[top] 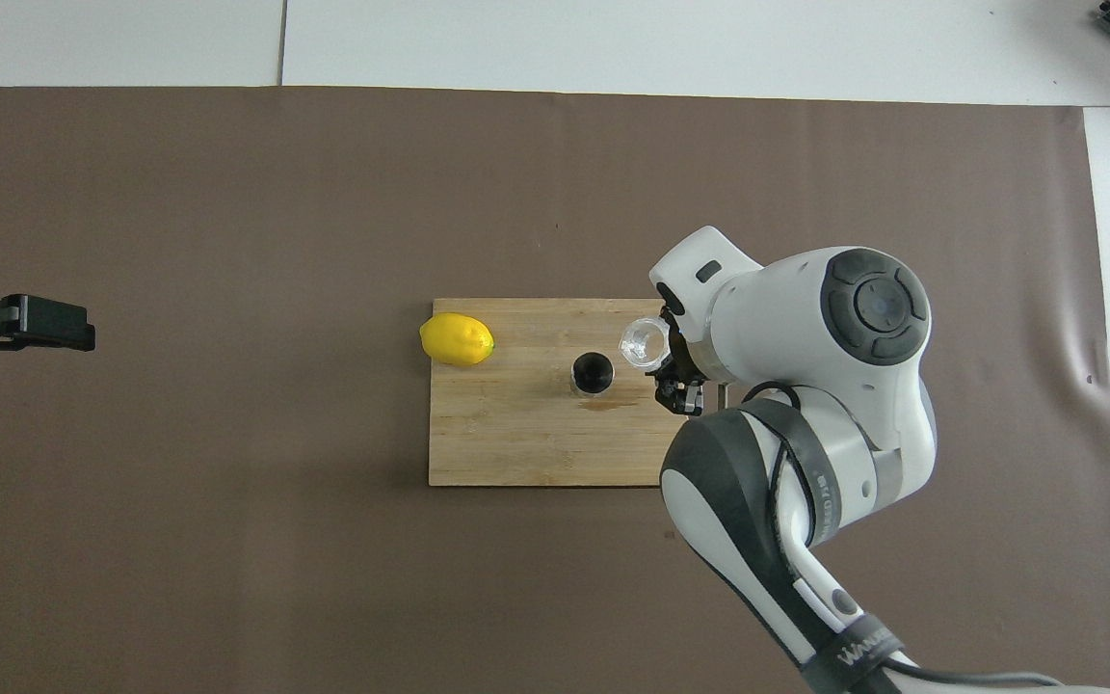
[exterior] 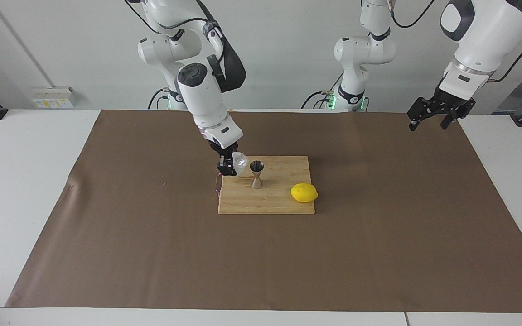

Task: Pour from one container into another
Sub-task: 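Tilt the white cup over the metal cup with the right gripper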

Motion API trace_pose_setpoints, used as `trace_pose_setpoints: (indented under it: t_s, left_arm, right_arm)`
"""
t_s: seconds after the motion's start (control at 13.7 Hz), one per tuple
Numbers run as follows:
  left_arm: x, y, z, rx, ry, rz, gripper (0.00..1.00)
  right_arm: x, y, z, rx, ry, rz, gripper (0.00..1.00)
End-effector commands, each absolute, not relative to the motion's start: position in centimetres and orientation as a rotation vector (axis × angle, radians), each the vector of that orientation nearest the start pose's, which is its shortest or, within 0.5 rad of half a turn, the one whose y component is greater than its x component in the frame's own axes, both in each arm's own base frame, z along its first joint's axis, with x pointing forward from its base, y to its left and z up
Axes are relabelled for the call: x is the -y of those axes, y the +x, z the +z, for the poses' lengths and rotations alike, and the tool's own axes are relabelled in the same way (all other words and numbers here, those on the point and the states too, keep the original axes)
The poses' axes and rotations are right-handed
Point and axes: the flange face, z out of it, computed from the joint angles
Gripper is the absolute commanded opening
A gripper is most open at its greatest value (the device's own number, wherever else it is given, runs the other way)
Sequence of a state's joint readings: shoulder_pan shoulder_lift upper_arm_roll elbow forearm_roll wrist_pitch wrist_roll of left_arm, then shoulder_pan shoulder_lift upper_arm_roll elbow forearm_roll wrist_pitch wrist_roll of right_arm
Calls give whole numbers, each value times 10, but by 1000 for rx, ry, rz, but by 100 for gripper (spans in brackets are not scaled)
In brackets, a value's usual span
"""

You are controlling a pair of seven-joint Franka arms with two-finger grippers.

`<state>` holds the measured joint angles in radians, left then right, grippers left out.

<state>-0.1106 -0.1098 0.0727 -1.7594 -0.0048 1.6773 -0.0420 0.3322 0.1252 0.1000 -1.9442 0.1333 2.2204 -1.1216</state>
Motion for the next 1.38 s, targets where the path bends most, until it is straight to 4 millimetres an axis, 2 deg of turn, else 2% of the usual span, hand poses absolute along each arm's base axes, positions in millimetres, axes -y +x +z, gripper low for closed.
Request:
trace_pose_setpoints:
  t_s: [0.0,0.15,0.22,0.58,1.02,1.31]
  left_arm:
    - [22,529,603,-119,-3127,-86,100]
    - [19,531,599,-124,-3120,-77,100]
    - [20,531,598,-121,-3119,-74,100]
    - [25,530,596,-121,-3122,-63,100]
    - [31,529,603,-120,-3125,-92,100]
    - [32,529,610,-118,-3126,-116,100]
  right_arm:
    - [-269,544,434,2164,-2277,-259,0]
    - [-277,541,430,2254,-2267,-227,0]
    - [-288,535,430,2314,-2252,-214,0]
    - [-316,519,431,2434,-2294,-194,0]
    - [-319,523,434,2626,-2284,-183,0]
    - [-333,517,431,2764,-2216,-185,0]
